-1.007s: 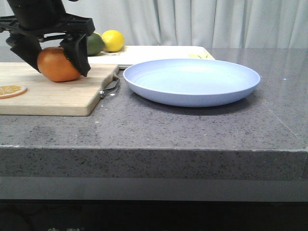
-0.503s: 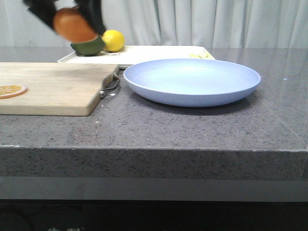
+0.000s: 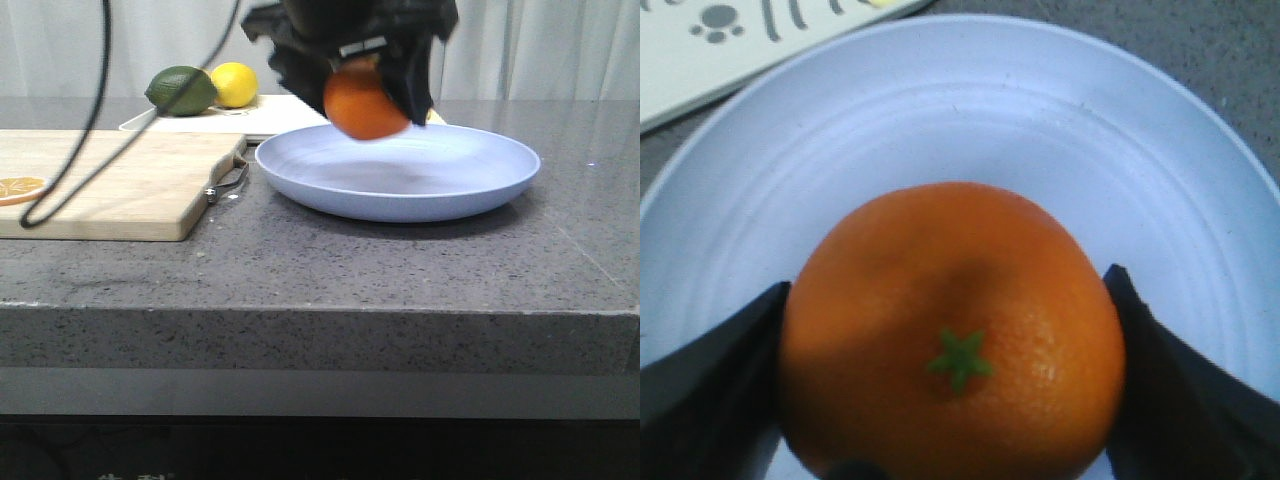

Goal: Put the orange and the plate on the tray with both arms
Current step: 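Lift the orange with the left gripper and carry it over the blue plate, then open the left gripper to release the orange and raise it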

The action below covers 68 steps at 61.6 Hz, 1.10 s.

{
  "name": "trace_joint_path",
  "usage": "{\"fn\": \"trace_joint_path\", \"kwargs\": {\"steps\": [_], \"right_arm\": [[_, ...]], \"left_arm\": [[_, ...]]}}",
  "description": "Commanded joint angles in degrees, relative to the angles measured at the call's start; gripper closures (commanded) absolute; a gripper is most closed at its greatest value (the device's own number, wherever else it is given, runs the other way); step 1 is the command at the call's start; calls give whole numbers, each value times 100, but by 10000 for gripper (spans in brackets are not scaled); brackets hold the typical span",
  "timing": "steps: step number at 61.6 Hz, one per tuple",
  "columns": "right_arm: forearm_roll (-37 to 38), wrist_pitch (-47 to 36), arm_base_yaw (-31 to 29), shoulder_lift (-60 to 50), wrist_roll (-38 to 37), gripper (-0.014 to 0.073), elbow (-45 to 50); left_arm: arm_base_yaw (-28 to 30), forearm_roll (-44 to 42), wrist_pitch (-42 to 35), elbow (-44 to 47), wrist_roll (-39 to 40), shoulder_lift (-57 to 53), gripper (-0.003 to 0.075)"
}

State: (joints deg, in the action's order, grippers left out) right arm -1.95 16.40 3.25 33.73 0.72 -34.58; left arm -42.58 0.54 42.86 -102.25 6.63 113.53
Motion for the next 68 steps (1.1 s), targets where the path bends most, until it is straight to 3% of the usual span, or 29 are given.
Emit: {"fn": "trace_joint_path", "kwargs": {"steps": [1,9,15,29,35,56,61,68], "right_arm": [[9,-410,-35,36,35,-48,-229],[9,-410,-35,36,35,-48,-229],[9,-410,-35,36,35,-48,-229],[9,-410,-35,36,35,-48,-229],[9,-410,-35,36,35,-48,-229],[9,-410,-35,36,35,-48,-229],[9,-411,-35,36,35,-48,-229],[9,-390,-35,36,35,-48,-229]], "left_arm": [[-73,19,-475,-185,4,-192,486],[-85,36,-454,-185,4,-46,475],[-85,36,-464,-185,4,-23,422],[-85,36,-511,-185,4,-23,108],[-85,36,-470,-185,4,-39,47],[-72,-54,440,-923,4,-408,55],[-72,-54,720,-1157,-7,-434,127],[-72,-54,854,-1232,-7,-443,330]]}}
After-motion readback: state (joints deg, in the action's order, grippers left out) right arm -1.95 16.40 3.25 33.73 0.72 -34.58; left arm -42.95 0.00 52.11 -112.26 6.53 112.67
